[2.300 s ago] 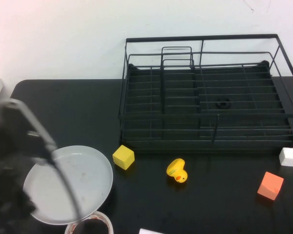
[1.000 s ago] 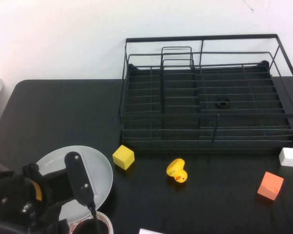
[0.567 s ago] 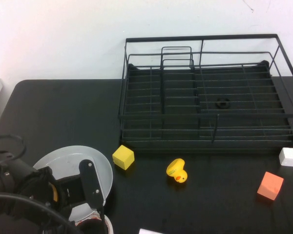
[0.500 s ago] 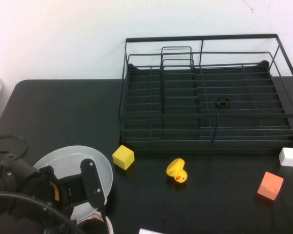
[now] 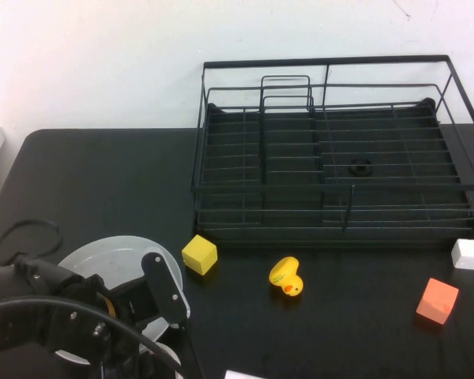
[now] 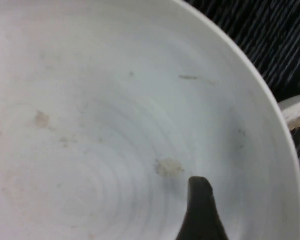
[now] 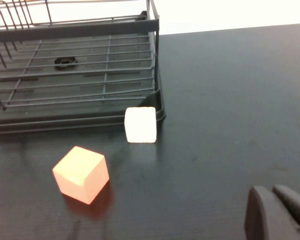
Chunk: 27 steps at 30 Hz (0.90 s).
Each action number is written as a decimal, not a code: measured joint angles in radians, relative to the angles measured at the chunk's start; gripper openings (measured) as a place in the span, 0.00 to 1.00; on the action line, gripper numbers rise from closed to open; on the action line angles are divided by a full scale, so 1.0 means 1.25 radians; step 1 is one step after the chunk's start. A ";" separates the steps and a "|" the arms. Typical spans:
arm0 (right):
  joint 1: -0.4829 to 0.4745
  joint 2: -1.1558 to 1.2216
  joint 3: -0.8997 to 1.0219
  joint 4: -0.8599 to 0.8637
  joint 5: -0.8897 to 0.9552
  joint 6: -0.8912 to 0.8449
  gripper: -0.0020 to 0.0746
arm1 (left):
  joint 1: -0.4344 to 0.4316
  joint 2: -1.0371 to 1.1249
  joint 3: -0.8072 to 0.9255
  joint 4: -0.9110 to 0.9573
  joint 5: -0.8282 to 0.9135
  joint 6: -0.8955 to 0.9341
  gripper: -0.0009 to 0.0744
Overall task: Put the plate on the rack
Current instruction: Pick up the plate from the table
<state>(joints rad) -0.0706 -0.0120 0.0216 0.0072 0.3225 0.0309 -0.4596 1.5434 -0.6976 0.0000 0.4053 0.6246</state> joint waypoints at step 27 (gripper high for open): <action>0.000 0.000 0.003 0.121 -0.013 0.000 0.02 | 0.002 -0.193 -0.002 0.015 0.003 -0.060 0.02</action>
<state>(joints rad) -0.0706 -0.0120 0.0250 0.1586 0.3061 0.0309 -0.4577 1.3017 -0.6995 0.0186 0.4092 0.5497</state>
